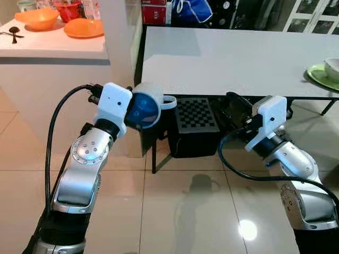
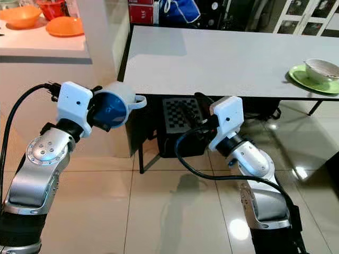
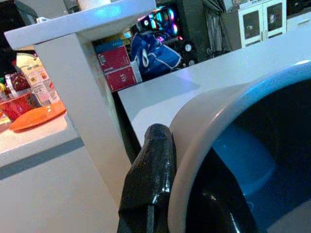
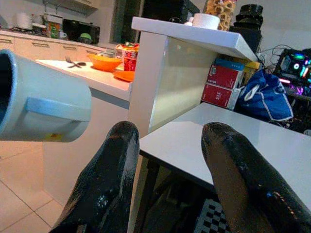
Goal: Setting the table
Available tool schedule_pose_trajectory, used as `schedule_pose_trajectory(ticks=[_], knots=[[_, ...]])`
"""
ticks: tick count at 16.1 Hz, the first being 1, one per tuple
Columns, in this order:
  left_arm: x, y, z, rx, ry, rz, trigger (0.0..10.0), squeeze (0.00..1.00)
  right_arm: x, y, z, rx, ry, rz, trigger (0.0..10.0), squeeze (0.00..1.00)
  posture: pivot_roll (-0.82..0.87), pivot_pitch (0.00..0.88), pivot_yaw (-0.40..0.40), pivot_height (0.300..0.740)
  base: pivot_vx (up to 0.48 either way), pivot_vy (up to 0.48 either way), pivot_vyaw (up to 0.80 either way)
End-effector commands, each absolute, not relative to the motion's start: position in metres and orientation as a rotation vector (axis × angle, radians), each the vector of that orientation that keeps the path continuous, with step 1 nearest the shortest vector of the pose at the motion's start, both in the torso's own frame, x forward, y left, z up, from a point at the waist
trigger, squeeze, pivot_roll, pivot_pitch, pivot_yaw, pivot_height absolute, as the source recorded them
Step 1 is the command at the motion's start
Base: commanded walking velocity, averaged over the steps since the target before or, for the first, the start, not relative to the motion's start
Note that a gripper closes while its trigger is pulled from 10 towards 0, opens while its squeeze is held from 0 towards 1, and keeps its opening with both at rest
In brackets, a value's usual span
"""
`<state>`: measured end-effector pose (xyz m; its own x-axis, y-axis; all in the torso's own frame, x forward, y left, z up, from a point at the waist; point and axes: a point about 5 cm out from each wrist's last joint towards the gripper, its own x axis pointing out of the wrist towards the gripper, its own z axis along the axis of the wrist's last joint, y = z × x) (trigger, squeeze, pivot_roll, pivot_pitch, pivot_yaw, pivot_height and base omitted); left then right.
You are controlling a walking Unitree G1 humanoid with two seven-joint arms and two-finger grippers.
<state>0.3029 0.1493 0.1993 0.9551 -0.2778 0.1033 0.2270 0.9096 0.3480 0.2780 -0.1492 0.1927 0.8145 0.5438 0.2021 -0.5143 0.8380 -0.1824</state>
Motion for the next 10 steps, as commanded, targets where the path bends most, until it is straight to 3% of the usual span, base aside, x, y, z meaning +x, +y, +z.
schedule_pose_trajectory(ticks=[1, 4, 7, 10], knots=[[0.304, 0.145, 0.204, 0.335, -0.171, -0.285, 10.0, 0.0, 0.278, -0.145, 0.19, -0.111, -0.232, 0.546, 10.0, 0.0, 0.03, 0.0, -0.019, 0.74, 0.0, 0.33, 0.0], [0.304, 0.144, 0.203, 0.331, -0.168, -0.294, 10.0, 0.0, 0.277, -0.141, 0.187, -0.095, -0.22, 0.54, 10.0, 0.0, 0.03, 0.0, -0.019, 0.74, 0.0, 0.476, 0.0], [0.3, 0.14, 0.205, 0.336, -0.186, -0.332, 10.0, 0.0, 0.276, -0.138, 0.191, -0.118, -0.249, 0.587, 10.0, 0.0, 0.04, 0.0, -0.026, 0.74, 0.0, 0.0, 0.0], [0.3, 0.138, 0.213, 0.398, -0.233, -0.445, 10.0, 0.0, 0.28, -0.145, 0.207, -0.293, -0.337, 0.701, 10.0, 0.0, 0.04, 0.0, -0.025, 0.74, 0.0, 0.0, 0.0]])
